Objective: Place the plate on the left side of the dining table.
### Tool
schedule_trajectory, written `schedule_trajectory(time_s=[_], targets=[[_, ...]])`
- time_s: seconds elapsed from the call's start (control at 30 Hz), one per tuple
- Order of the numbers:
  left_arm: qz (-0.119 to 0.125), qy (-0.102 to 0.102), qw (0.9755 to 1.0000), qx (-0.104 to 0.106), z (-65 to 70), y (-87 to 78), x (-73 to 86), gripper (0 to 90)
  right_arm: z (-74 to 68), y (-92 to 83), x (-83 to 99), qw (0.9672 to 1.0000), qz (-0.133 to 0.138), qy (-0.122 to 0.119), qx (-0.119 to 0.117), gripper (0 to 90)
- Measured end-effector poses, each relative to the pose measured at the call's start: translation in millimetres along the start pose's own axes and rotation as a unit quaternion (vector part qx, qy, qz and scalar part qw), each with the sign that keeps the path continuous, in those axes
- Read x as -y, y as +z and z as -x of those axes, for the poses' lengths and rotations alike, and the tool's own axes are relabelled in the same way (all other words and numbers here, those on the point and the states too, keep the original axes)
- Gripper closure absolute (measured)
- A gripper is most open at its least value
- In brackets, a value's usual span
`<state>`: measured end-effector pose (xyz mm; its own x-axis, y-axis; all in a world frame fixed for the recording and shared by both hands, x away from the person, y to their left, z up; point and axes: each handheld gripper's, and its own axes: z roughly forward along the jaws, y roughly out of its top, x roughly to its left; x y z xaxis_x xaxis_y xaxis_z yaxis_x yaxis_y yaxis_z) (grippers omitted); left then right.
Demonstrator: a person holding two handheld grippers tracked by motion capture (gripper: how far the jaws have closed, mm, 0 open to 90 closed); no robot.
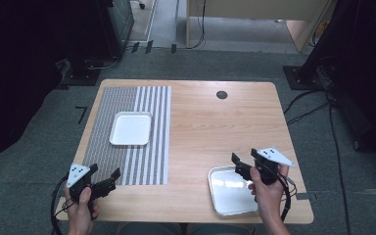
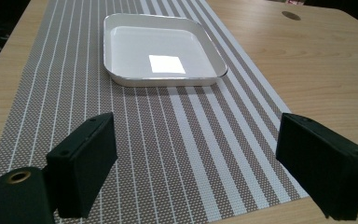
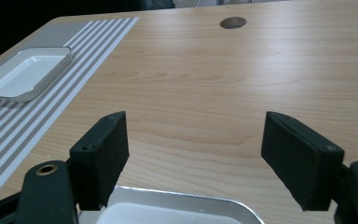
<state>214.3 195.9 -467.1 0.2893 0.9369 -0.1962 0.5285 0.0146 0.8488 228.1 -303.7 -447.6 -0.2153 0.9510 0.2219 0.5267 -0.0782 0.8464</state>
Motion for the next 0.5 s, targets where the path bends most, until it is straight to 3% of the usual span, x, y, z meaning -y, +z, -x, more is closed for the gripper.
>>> schedule_trajectory(time_s=[0.33, 0.5], targets=[[0.007, 0.004, 0.9998, -0.016, -16.6, -4.0, 6.4, 9.6, 35.2, -21.6, 19.3, 0.9995, -0.001, 0.010, 0.030, 23.5], [0.003, -0.009, 0.9996, -0.027, -29.0, -2.7, 8.6, 8.5, 58.4, -32.8, 32.9, 0.9987, 0.001, 0.021, 0.046, 23.6]])
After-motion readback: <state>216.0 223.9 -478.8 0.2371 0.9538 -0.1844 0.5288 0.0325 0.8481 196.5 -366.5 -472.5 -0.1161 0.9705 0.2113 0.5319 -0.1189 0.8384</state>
